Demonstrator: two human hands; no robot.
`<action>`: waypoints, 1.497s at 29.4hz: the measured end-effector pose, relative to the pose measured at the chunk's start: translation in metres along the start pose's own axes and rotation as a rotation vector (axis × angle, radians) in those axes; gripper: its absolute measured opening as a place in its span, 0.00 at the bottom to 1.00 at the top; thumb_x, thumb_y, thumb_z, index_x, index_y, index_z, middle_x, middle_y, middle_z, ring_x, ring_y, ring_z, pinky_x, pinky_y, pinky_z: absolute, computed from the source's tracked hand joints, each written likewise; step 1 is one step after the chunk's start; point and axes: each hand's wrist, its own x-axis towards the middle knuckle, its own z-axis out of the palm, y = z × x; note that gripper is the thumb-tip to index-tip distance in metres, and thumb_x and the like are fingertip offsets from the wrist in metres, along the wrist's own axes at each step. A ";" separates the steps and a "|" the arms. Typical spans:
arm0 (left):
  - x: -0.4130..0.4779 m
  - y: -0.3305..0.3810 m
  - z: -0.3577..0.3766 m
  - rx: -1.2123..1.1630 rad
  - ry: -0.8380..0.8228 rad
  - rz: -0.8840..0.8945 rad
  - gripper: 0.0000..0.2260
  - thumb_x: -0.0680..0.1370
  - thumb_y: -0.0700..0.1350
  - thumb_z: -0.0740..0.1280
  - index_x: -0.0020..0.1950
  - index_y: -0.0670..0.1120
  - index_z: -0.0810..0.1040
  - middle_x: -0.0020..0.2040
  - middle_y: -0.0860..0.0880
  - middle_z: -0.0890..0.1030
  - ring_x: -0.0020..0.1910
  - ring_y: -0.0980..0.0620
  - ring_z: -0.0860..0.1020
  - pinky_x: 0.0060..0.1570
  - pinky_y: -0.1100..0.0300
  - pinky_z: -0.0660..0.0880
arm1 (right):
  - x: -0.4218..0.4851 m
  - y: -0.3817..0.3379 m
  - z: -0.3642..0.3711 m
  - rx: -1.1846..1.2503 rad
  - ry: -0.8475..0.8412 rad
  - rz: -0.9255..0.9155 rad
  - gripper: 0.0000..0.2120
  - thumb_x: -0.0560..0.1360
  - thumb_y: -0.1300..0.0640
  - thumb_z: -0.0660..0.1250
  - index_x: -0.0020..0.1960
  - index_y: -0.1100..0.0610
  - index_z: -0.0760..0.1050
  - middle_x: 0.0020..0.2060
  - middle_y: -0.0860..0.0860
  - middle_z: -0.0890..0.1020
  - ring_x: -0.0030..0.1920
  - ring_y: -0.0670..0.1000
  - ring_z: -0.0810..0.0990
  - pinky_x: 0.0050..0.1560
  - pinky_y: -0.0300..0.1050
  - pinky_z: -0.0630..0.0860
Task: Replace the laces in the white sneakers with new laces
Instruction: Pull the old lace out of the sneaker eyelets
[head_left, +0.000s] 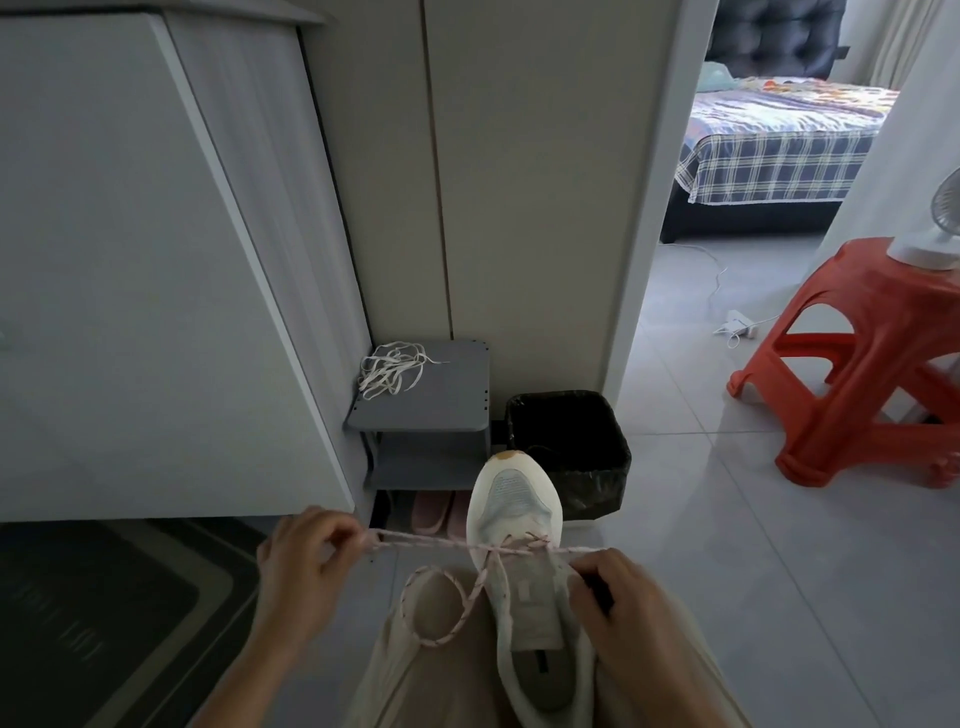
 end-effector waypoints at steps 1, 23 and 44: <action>-0.002 -0.002 0.000 -0.026 -0.055 -0.061 0.11 0.73 0.47 0.68 0.35 0.59 0.70 0.36 0.58 0.74 0.37 0.57 0.74 0.45 0.49 0.75 | 0.000 0.000 0.000 -0.031 -0.012 -0.025 0.04 0.75 0.49 0.63 0.47 0.41 0.74 0.41 0.39 0.78 0.39 0.40 0.76 0.40 0.30 0.71; -0.011 0.019 0.011 0.363 0.206 0.446 0.12 0.75 0.51 0.60 0.37 0.50 0.79 0.34 0.54 0.79 0.38 0.52 0.75 0.47 0.57 0.60 | -0.002 0.001 0.003 0.024 0.055 0.019 0.02 0.74 0.55 0.66 0.44 0.49 0.77 0.36 0.42 0.77 0.36 0.41 0.74 0.38 0.29 0.69; -0.015 0.123 0.087 0.158 0.013 0.382 0.10 0.61 0.52 0.77 0.37 0.56 0.80 0.33 0.61 0.77 0.36 0.60 0.74 0.46 0.64 0.66 | 0.027 0.008 0.011 0.459 -0.057 0.279 0.06 0.76 0.61 0.63 0.45 0.50 0.74 0.37 0.49 0.81 0.32 0.45 0.80 0.33 0.34 0.77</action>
